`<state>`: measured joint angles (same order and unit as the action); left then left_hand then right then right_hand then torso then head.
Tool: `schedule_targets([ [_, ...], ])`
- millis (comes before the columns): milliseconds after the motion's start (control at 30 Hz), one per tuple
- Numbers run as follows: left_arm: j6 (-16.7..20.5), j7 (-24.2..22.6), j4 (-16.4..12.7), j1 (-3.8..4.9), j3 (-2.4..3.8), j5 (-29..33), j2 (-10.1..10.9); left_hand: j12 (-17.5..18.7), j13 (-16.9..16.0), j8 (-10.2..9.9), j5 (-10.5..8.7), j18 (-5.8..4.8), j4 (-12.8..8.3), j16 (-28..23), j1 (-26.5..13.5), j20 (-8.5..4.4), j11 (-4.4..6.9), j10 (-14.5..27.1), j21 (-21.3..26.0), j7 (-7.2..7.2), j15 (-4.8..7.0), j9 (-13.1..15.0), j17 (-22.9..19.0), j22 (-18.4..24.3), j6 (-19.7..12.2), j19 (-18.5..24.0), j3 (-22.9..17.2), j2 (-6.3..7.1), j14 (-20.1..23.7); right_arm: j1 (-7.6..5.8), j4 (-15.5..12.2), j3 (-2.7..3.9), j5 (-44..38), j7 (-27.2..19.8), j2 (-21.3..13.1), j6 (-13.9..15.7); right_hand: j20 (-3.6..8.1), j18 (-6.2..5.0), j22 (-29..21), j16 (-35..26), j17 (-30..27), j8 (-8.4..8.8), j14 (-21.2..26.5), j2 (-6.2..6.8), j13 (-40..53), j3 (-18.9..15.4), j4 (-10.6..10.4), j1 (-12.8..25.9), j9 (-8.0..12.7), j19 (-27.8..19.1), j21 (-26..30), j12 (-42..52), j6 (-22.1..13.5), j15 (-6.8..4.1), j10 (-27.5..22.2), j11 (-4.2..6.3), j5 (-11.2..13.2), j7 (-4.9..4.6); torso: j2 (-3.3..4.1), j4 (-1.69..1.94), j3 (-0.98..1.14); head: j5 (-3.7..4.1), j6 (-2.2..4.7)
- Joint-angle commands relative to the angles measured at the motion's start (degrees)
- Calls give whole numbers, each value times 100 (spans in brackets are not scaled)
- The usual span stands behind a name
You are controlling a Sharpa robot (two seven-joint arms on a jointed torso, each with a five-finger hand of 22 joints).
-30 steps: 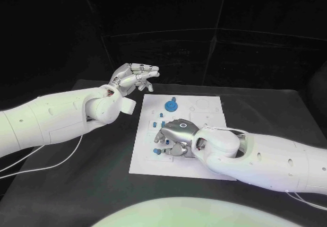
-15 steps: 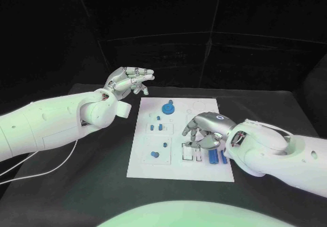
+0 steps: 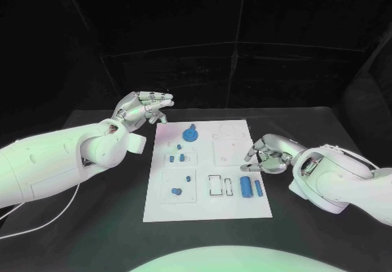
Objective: Assemble the parts on the task board
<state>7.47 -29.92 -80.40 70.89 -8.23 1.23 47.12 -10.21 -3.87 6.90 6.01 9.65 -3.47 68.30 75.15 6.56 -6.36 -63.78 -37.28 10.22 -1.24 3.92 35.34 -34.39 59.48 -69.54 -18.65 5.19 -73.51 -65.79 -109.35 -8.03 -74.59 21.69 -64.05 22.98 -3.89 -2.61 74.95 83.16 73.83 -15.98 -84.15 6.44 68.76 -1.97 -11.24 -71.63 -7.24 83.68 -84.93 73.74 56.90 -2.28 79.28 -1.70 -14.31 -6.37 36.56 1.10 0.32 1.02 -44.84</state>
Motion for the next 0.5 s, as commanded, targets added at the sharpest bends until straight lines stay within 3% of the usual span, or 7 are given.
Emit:
schedule_targets([
  [33, -13, -120, -40, 4, -2, 18, 11, -37, -4, 38, 8, 87, 14, -34, 3, 23, 36, -12, 26, -21, 16, 8, 0, 8, 1, 0, 34, -35, 36, 50, -37, -11, -77, 612, -47, 102, -13, 75, 867, 44, 49, -85, -319, -65, 119, -133, -90, -6, -29, 126, -50, 82, -37, -12, 67, 16, -13, 18, -9, -6, 2, 36, -1],
  [333, -18, -137, -63, -13, -13, 18, 20, -43, -4, 44, 9, 88, 21, -32, -4, 22, 41, -18, 29, -28, 18, 8, 5, 11, 7, -2, 42, -39, 34, 268, -72, -73, -436, 951, -15, 36, 3, 98, 956, 116, 205, -329, -339, -95, 423, -495, -476, 8, -122, 188, -113, 268, -25, -35, 180, 47, -45, 63, -9, -1, 8, 60, -19],
  [500, -26, -139, -61, -18, -16, 18, 24, -43, -4, 44, 9, 88, 21, -32, -4, 22, 41, -18, 29, -28, 18, 8, 5, 11, 7, -2, 42, -39, 34, 307, -58, -86, -587, 1038, 34, -41, 13, 102, 972, 131, 242, -403, -344, -96, 466, -595, -542, 48, -157, 199, -124, 283, 12, -47, 196, 63, -5, 84, -9, -3, 2, 75, -25],
])
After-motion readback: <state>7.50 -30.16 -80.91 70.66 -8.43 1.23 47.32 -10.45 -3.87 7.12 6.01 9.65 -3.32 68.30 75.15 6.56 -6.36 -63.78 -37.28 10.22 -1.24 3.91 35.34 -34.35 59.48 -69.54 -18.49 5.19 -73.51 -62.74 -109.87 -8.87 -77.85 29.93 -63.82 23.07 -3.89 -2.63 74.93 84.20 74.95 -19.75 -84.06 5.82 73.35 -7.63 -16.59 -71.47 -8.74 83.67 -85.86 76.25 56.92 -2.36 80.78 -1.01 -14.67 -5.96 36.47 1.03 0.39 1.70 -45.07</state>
